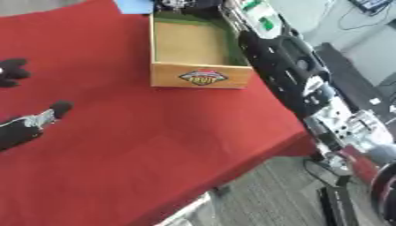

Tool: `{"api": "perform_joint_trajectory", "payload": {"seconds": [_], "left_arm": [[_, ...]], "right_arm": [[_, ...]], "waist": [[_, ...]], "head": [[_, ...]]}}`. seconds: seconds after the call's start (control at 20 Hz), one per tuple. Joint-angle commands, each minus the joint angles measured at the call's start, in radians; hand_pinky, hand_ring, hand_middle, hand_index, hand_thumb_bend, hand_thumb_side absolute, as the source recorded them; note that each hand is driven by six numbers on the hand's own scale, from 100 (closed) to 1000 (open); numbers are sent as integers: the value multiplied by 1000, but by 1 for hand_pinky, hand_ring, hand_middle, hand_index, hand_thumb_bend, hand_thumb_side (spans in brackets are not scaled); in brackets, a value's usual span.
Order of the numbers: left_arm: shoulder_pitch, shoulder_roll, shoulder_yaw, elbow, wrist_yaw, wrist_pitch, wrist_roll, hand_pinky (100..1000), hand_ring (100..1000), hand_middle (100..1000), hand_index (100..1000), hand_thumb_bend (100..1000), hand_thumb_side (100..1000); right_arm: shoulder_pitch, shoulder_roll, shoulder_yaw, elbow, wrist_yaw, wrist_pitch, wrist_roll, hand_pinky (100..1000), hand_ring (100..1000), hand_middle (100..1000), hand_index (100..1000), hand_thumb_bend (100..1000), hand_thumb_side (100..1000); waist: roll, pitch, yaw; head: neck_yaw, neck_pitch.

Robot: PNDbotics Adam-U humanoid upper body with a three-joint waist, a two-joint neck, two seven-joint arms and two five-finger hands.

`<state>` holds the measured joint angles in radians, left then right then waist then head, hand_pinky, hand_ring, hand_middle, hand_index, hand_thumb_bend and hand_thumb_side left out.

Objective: Pick up the objects with one hand, pass them to the other hand, and then place them into the box on the other side of the table.

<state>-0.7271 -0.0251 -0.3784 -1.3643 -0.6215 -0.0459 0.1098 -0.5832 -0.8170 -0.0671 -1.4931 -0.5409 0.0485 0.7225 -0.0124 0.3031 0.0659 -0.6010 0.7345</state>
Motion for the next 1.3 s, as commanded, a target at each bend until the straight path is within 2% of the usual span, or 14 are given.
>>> {"api": "perform_joint_trajectory", "payload": {"seconds": [0.05, 0.2, 0.5, 0.7, 1.1, 1.3], "left_arm": [[-5, 16, 6, -35, -1, 6, -3, 740, 730, 631, 824, 787, 585], [-1, 21, 6, -39, -6, 9, -8, 740, 730, 631, 824, 785, 585], [5, 24, 4, -43, -13, 8, -18, 741, 731, 633, 825, 786, 591], [7, 25, 3, -43, -16, 9, -21, 741, 732, 632, 825, 785, 591], [15, 24, 3, -37, -16, 9, -22, 742, 732, 633, 825, 778, 600], [17, 24, 3, -34, -15, 9, -22, 742, 733, 633, 825, 774, 603]], "right_arm": [[0, -52, -34, 20, 13, -19, -36, 868, 858, 390, 452, 100, 317], [16, -56, -51, 46, 37, -45, -68, 866, 856, 391, 452, 100, 306], [33, -57, -63, 102, 105, -104, -122, 862, 852, 391, 451, 100, 280], [39, -58, -70, 134, 138, -136, -147, 860, 850, 391, 451, 100, 273], [46, -62, -77, 167, 174, -176, -196, 857, 854, 401, 460, 100, 273], [47, -63, -84, 180, 208, -204, -247, 863, 871, 421, 491, 100, 267]], "waist": [[-2, -30, -4], [-1, -30, -5], [1, -27, -7], [2, -27, -8], [4, -26, -10], [4, -26, -11]], "head": [[-5, -17], [-8, -28], [-12, -95], [-15, -121], [-16, -108], [-20, -100]]}}
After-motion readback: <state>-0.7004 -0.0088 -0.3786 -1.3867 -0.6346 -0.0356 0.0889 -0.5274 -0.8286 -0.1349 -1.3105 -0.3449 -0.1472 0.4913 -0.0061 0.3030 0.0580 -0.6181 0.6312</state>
